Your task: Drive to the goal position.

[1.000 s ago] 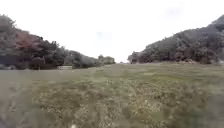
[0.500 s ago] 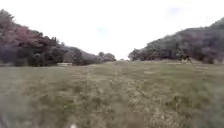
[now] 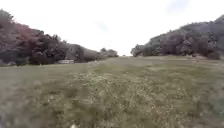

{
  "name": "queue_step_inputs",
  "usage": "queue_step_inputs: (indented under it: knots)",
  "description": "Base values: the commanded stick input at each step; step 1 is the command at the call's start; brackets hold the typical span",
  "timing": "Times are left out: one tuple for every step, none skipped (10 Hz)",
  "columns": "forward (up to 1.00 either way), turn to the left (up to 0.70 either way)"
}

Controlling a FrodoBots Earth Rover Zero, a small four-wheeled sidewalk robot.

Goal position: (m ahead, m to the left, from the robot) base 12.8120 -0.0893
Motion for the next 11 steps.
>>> queue_step_inputs:
  knots:
    - [1.0, 0.0]
    - [1.0, 0.0]
    - [1.0, 0.0]
    - [1.0, 0.0]
    - [1.0, 0.0]
    - [1.0, 0.0]
    - [1.0, 0.0]
    - [1.0, 0.0]
    - [1.0, 0.0]
    - [1.0, 0.0]
    - [1.0, 0.0]
